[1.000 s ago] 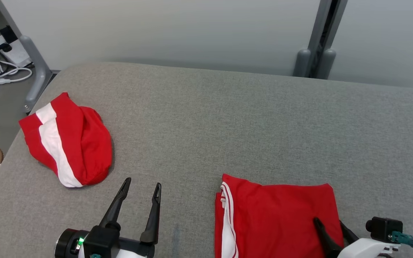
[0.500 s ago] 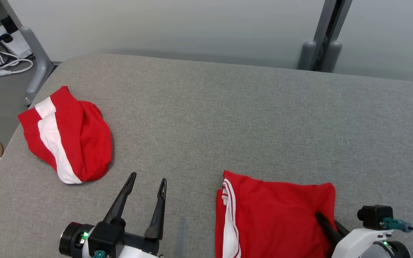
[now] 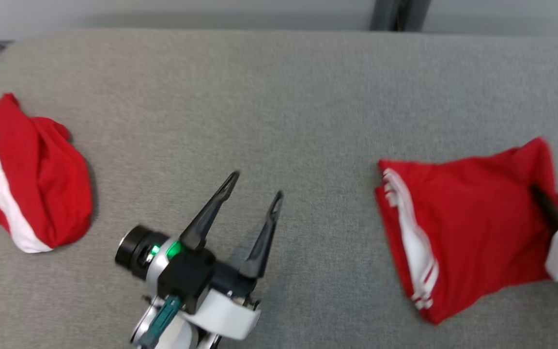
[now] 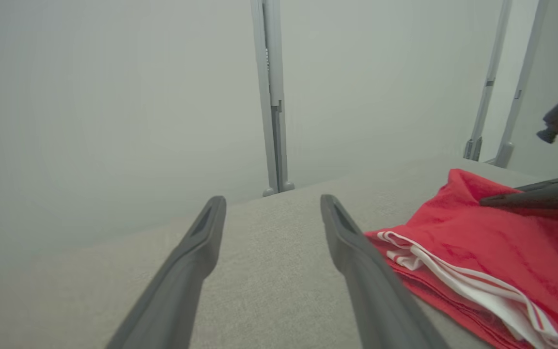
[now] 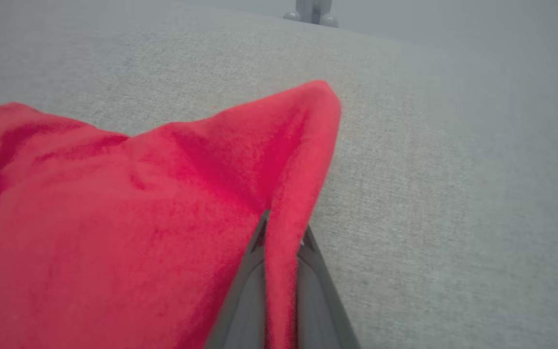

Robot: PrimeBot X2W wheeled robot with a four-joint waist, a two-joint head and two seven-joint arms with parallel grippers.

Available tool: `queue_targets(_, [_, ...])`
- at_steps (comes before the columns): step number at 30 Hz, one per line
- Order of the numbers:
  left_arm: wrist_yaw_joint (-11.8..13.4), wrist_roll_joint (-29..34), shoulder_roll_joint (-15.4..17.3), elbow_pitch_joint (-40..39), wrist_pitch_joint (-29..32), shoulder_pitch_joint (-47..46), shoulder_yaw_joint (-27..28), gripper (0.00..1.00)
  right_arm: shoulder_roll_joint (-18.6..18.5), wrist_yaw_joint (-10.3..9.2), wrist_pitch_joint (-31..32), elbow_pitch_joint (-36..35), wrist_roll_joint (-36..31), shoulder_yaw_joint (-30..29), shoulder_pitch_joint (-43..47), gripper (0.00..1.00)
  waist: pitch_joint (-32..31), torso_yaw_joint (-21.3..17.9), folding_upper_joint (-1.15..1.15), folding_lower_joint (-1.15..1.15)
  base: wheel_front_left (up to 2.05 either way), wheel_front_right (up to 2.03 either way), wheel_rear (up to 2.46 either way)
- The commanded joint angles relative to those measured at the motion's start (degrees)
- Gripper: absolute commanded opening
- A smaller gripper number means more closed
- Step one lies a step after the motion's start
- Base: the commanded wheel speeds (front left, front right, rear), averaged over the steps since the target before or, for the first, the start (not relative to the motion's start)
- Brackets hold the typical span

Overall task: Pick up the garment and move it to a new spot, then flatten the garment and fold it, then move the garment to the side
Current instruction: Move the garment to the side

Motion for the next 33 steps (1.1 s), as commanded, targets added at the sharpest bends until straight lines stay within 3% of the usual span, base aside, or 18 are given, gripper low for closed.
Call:
queue_targets(1, [-0.6, 0.6, 0.2, -0.6, -0.2, -3.6, -1.2, 1.00, -2.6, -0.03, 0.6, -0.6, -0.2, -1.4, -1.9, 0.00, 6.4, -3.4, 0.00, 0.00, 0.00, 0.00, 0.00])
queue_targets(7, [-1.1, -0.1, 0.2, -2.1, -0.2, -12.6, -6.6, 1.00, -10.5, -0.03, 1.2, -0.6, -0.5, -9.8, -5.1, 0.00, 15.7, -6.8, 0.00, 0.00, 0.00, 0.00, 0.00])
queue_targets(14, [-0.5, -0.4, 0.2, -3.3, -0.2, -18.9, -11.0, 1.00, -15.5, -0.03, 0.1, 2.3, -4.7, -20.1, -6.3, 0.00, 22.3, -8.1, 0.00, 0.00, 0.00, 0.00, 0.00])
queue_targets(18, [-0.2, -0.1, 0.2, -3.5, -0.2, -20.5, -12.9, 1.00, -15.6, -0.03, -0.3, 3.8, -8.3, -26.4, -7.4, 0.00, 24.2, -7.8, 0.00, 0.00, 0.00, 0.00, 0.00])
queue_targets(30, [0.7, -1.3, 0.2, -3.6, -0.2, -21.0, -14.3, 1.00, -13.3, -0.03, 1.2, 4.3, -16.8, -36.0, -10.6, 0.00, 24.9, -5.6, 0.00, 0.00, 0.00, 0.00, 0.00])
queue_targets(31, [0.8, -1.5, 0.2, -3.6, -0.2, -21.0, -14.2, 1.00, -13.1, -0.03, 1.6, 4.4, -17.2, -36.5, -10.7, 1.00, 24.7, -5.5, 0.00, 0.00, 0.00, 0.00, 0.00])
queue_targets(33, [1.0, -1.6, 0.2, -3.4, -0.2, -20.8, -14.2, 1.00, -12.3, -0.03, 2.1, 4.3, -18.2, -36.7, -10.7, 1.00, 24.1, -5.3, 0.00, 0.00, 0.00, 0.00, 0.00])
